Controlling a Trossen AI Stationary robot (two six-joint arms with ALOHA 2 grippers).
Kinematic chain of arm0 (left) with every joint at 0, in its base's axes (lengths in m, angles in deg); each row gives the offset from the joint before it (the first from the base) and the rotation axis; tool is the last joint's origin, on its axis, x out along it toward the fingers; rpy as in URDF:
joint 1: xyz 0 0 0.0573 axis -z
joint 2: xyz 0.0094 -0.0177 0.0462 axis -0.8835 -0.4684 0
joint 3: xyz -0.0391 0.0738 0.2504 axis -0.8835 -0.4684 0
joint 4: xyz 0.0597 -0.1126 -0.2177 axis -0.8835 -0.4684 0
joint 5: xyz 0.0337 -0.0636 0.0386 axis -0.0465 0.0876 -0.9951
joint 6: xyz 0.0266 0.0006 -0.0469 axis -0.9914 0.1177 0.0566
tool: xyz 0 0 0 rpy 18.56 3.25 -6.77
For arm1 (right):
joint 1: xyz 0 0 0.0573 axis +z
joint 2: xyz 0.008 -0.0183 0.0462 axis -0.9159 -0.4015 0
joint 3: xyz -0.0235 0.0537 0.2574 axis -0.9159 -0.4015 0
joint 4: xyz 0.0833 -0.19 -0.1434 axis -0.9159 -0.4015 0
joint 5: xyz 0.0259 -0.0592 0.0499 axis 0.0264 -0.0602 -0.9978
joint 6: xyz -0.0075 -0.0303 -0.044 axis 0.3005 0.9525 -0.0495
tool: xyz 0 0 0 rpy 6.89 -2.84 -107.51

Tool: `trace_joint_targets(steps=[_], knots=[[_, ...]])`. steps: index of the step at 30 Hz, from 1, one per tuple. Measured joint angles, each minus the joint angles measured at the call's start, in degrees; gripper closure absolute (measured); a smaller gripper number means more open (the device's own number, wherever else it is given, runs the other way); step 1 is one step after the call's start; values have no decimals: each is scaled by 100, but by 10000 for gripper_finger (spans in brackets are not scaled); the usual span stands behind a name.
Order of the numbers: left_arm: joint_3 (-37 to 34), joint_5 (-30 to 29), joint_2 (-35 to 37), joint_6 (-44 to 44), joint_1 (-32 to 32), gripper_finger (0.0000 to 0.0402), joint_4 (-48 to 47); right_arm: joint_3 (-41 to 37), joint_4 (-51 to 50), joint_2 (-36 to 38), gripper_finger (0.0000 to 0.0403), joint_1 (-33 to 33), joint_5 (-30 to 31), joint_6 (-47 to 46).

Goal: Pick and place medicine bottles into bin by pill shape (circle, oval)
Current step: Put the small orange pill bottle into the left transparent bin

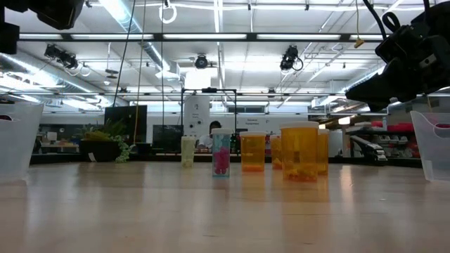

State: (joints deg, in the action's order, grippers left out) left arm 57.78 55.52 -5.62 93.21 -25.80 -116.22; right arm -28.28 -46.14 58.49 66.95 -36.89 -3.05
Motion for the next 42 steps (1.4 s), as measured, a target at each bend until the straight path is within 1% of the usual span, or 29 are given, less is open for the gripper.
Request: trace_joint_targets(steps=[8,16,22,26,30,38,42], knots=[[0,-632,-58,583,267,273,-119,0,2,0,324,0,1,0],[-2,-641,-425,705,414,264,-136,0,1,0,324,-1,1,0],[-2,-756,-715,701,413,271,-136,0,0,0,324,0,2,0],[-2,-769,-886,655,413,268,-151,0,0,0,324,-1,1,0],[-4,-788,-1000,651,413,261,-225,0,0,0,324,-2,0,0],[-4,-825,-1276,700,411,271,-345,0,1,0,324,0,0,0],[2,-840,-1357,641,409,266,-476,0,1,0,324,0,0,0]])
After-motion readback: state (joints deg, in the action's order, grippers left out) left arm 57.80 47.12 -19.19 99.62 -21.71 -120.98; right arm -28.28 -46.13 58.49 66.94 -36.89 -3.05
